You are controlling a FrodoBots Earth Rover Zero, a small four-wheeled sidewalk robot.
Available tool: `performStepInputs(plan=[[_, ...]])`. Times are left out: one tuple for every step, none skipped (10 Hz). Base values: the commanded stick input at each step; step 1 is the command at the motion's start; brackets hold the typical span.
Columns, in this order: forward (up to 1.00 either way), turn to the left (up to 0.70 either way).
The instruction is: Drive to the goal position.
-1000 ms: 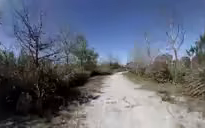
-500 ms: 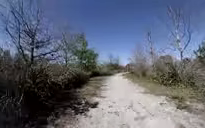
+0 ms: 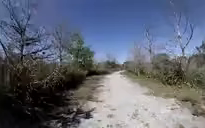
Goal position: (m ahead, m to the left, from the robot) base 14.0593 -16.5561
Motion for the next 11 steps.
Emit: performStepInputs(plan=[[0.70, -0.15], [0.70, -0.16], [0.70, -0.19], [0.70, -0.19], [0.70, -0.17], [0.70, -0.14], [0.70, 0.00], [0.70, 0.00], [0.70, 0.00], [0.70, 0.00], [0.70, 0.00]])
